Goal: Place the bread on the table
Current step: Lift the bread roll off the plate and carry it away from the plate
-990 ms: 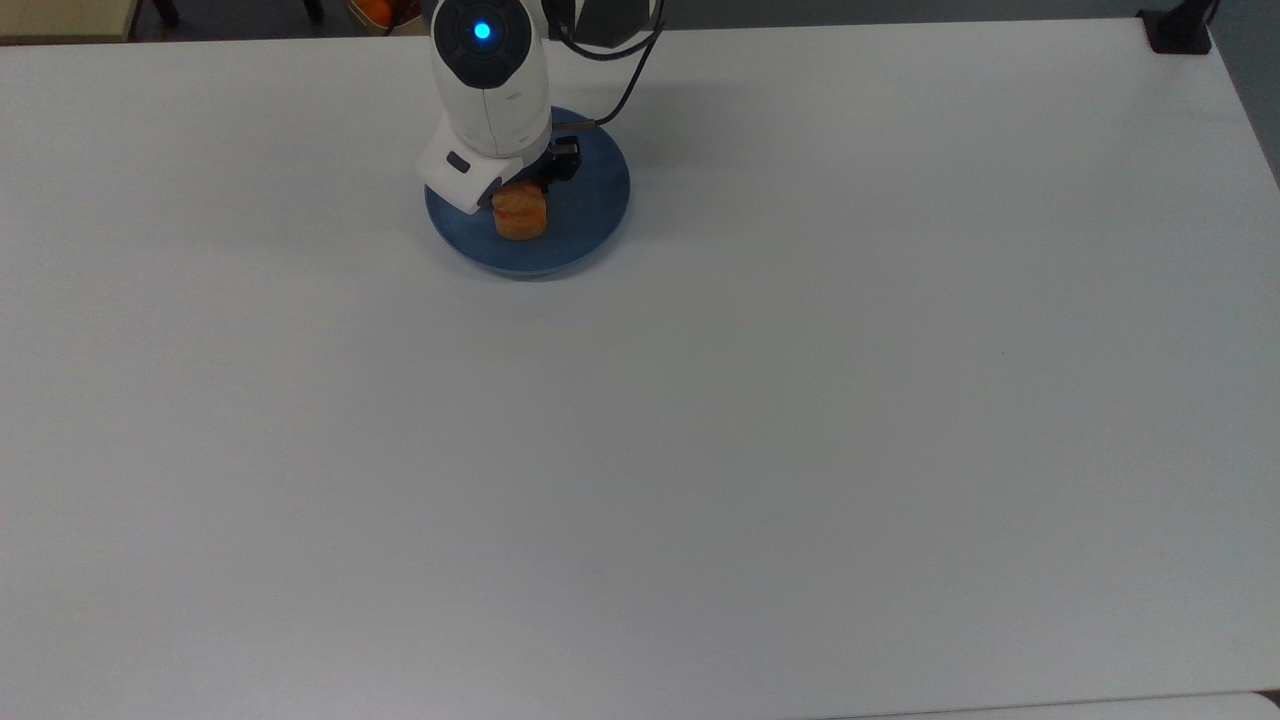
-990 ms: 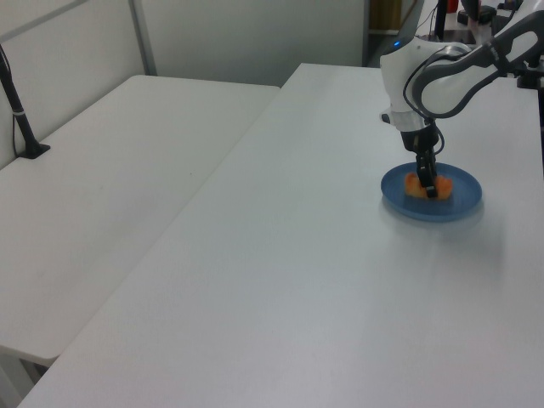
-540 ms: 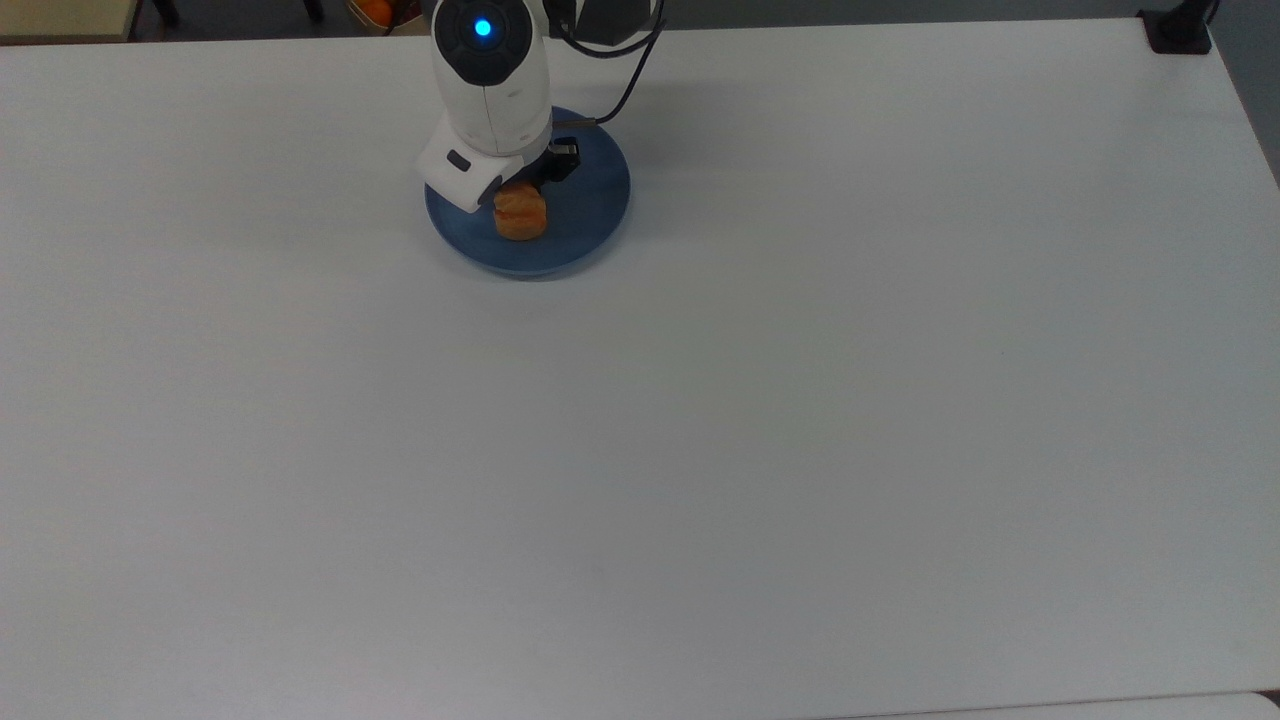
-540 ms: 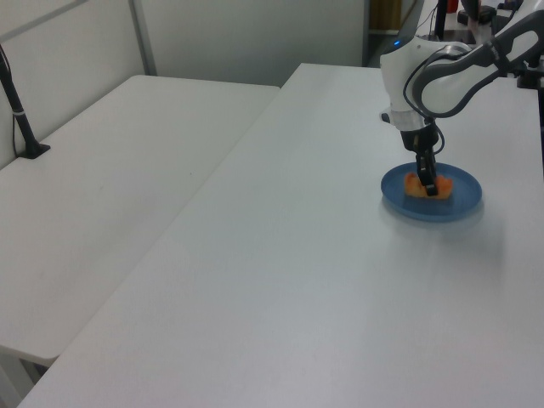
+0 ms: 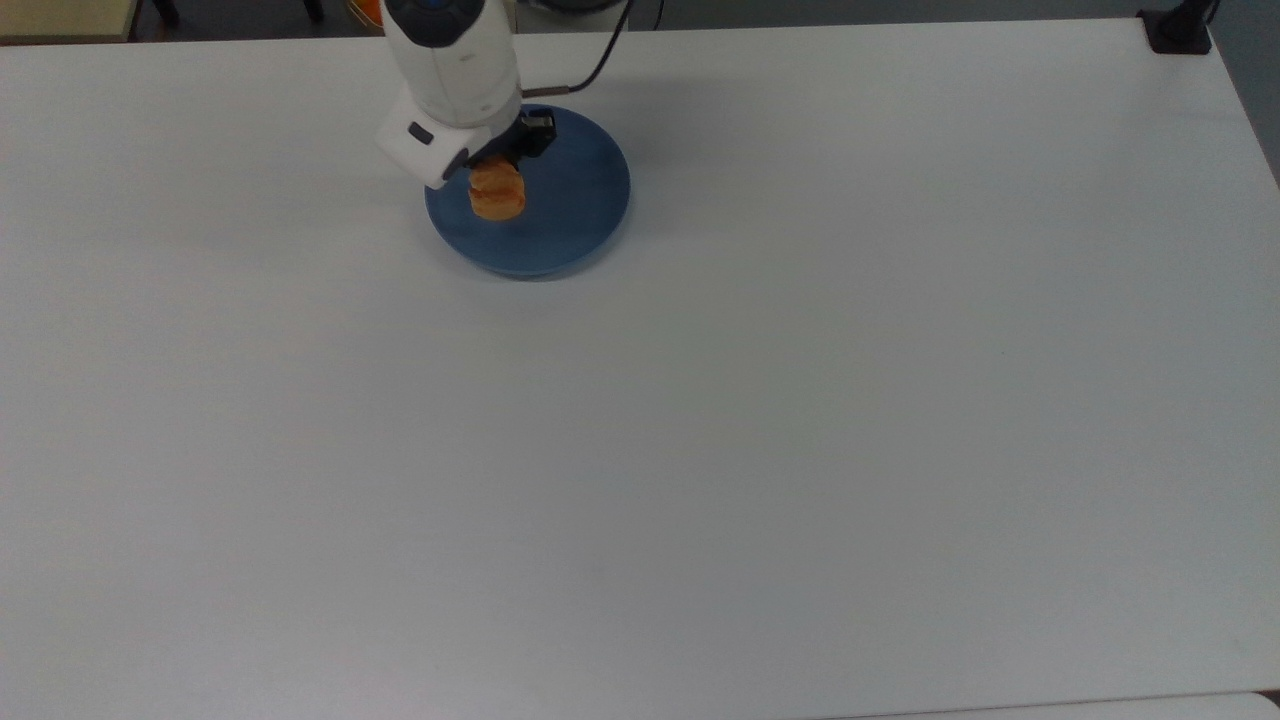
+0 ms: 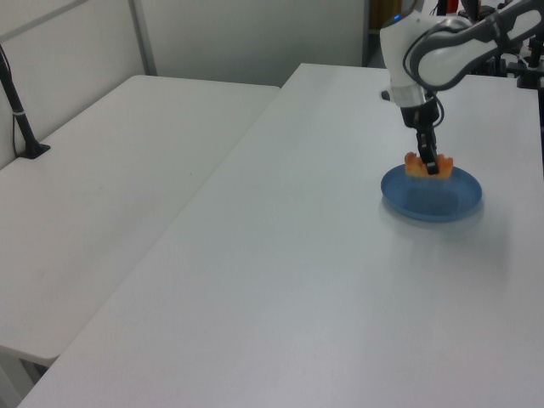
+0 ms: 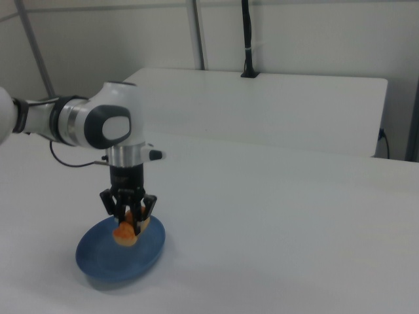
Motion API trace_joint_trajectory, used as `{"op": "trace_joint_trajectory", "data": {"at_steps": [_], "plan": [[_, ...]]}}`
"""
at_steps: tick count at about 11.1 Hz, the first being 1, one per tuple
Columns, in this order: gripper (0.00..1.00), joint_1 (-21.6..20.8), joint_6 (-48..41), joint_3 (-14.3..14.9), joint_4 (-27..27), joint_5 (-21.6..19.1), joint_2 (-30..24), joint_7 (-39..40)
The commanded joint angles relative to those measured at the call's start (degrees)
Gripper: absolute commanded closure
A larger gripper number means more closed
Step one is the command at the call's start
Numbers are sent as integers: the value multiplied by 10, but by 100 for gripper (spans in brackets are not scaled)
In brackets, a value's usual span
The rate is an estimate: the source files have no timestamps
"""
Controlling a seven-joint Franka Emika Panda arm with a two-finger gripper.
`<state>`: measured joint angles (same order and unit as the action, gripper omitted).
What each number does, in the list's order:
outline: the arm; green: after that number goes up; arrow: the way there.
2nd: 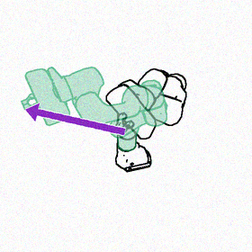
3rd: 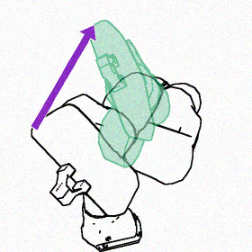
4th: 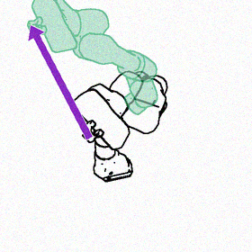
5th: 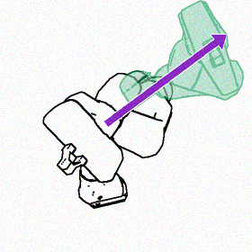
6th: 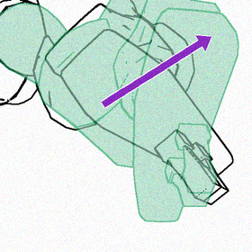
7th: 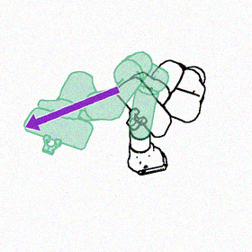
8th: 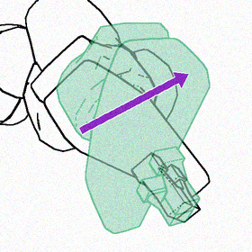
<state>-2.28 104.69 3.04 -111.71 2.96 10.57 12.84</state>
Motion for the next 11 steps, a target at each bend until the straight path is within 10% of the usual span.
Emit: {"op": "trace_joint_trajectory", "data": {"at_steps": [1, 8, 11], "plan": [[62, 37, -55, 13, 71, -16, -1, 62], [62, 167, -100, 27, 365, -12, 166, 161], [62, 201, 11, 26, 395, -13, 203, 207]]}}
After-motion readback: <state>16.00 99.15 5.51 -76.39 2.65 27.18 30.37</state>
